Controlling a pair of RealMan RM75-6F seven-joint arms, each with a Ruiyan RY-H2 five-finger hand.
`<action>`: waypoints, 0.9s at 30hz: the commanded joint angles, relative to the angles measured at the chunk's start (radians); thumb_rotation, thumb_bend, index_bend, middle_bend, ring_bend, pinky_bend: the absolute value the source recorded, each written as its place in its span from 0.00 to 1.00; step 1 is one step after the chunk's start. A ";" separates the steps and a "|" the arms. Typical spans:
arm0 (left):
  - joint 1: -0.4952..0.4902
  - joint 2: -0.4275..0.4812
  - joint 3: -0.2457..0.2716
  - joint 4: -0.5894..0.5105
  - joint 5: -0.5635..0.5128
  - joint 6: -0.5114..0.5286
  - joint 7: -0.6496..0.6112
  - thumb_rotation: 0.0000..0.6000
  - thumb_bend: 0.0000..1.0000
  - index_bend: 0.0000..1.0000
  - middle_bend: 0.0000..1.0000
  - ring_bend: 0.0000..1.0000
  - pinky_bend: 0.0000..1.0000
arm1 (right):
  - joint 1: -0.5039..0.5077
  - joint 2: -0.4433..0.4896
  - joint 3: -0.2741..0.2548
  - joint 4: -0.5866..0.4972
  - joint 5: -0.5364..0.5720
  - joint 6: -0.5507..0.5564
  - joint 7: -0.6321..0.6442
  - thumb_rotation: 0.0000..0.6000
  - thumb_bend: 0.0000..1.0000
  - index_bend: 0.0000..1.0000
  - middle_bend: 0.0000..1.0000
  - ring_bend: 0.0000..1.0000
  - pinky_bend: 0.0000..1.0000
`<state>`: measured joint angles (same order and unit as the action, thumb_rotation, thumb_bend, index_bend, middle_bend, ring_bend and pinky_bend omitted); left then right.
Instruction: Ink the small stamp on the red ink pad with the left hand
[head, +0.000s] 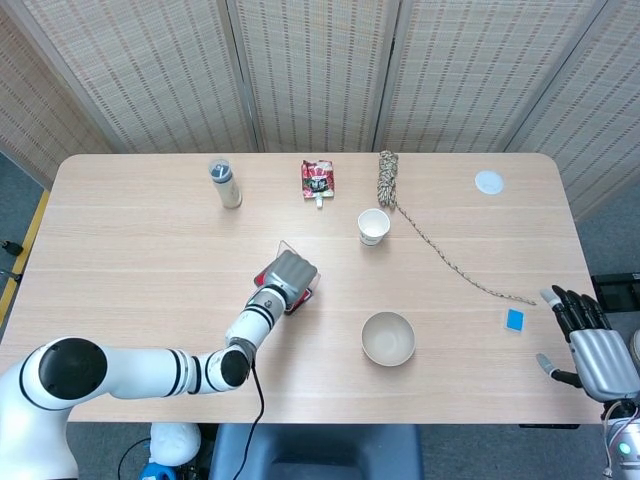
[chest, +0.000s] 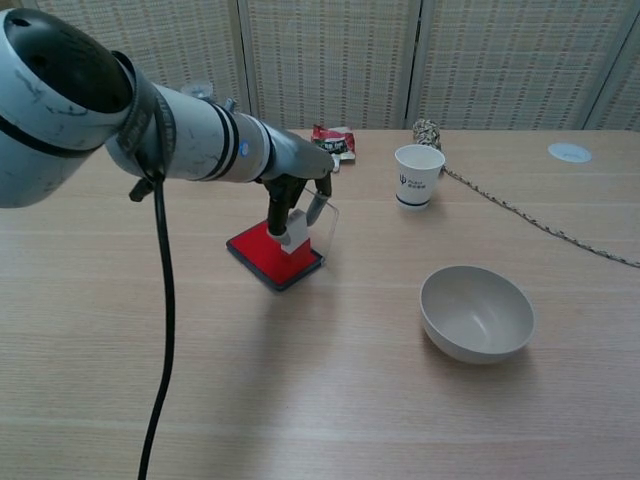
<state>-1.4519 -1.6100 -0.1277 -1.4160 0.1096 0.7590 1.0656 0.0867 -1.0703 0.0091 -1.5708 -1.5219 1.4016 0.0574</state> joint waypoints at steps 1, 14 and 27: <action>-0.015 -0.025 0.015 0.055 0.004 -0.044 -0.028 1.00 0.54 0.87 1.00 1.00 0.92 | 0.000 0.000 0.004 0.003 0.012 -0.006 0.001 1.00 0.27 0.00 0.00 0.00 0.00; -0.035 -0.068 0.075 0.190 0.033 -0.133 -0.120 1.00 0.54 0.87 1.00 1.00 0.92 | -0.001 -0.001 0.011 0.010 0.043 -0.019 -0.003 1.00 0.27 0.00 0.00 0.00 0.00; -0.046 -0.054 0.123 0.161 0.038 -0.115 -0.174 1.00 0.54 0.87 1.00 1.00 0.92 | -0.003 -0.001 0.012 0.011 0.040 -0.014 -0.003 1.00 0.27 0.00 0.00 0.00 0.00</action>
<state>-1.4989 -1.6631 -0.0075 -1.2547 0.1460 0.6451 0.8950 0.0833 -1.0715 0.0213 -1.5597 -1.4818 1.3876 0.0550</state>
